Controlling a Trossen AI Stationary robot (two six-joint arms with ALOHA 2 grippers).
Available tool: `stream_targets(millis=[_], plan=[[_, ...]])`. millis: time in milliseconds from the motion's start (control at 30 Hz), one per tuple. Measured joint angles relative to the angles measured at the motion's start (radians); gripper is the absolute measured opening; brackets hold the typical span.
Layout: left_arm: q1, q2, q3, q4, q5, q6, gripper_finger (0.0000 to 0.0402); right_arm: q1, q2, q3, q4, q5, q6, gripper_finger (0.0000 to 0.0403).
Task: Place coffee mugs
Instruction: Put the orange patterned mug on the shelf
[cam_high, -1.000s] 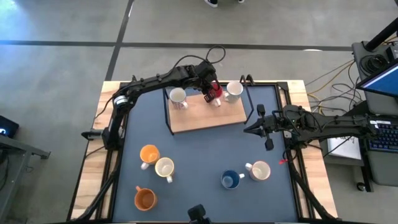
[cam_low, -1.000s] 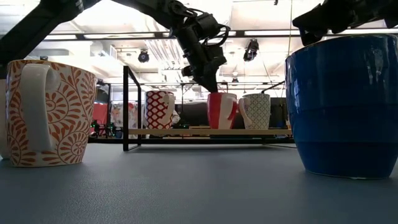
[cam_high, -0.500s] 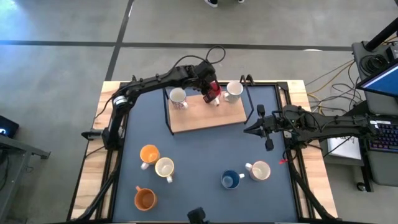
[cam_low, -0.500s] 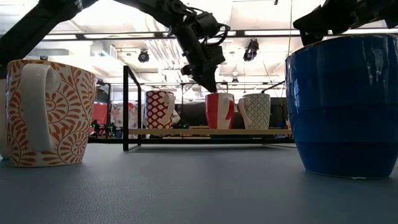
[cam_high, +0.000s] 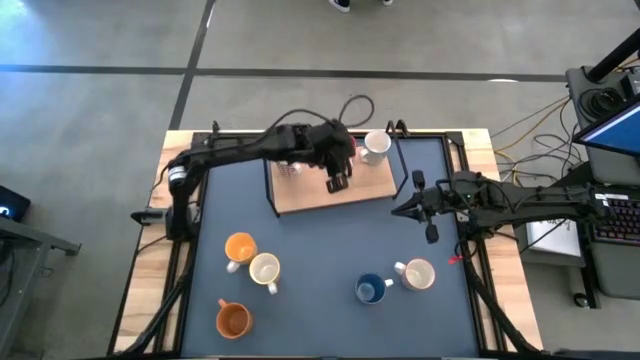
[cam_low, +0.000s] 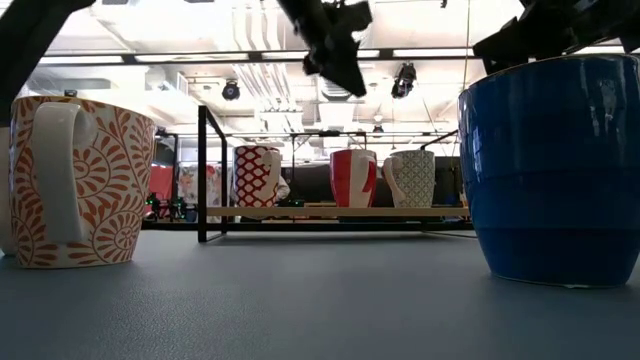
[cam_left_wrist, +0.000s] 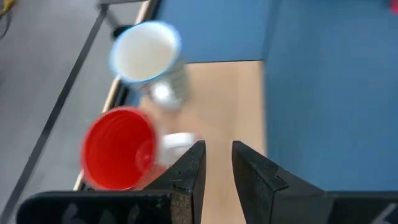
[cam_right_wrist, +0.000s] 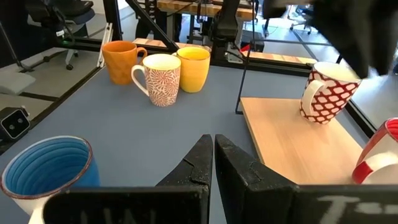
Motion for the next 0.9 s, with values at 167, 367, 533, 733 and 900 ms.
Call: stream_targets(millis=[167,367,533,733,900], plan=[[-0.067,-0.005,0.0,0.0,0.0,0.032,0.0061,0.0,0.0,-0.006,0.0,0.0,0.007,0.0009],[-0.094,-0.006,0.0,-0.017,-0.001,0.03,0.0061,0.0,0.0,-0.012,0.002,0.0,0.008,0.0009],[-0.12,-0.019,-0.006,-0.062,-0.001,0.022,0.0061,0.0,0.0,-0.022,0.003,0.0,0.023,0.0009],[-0.167,-0.099,-0.151,-0.001,-0.001,0.023,0.0061,0.0,-0.001,-0.042,0.002,0.0,0.054,0.0009],[-0.217,-0.237,-0.347,0.126,-0.001,0.008,0.0061,0.0,-0.002,-0.043,0.012,0.0,0.055,0.0009]])
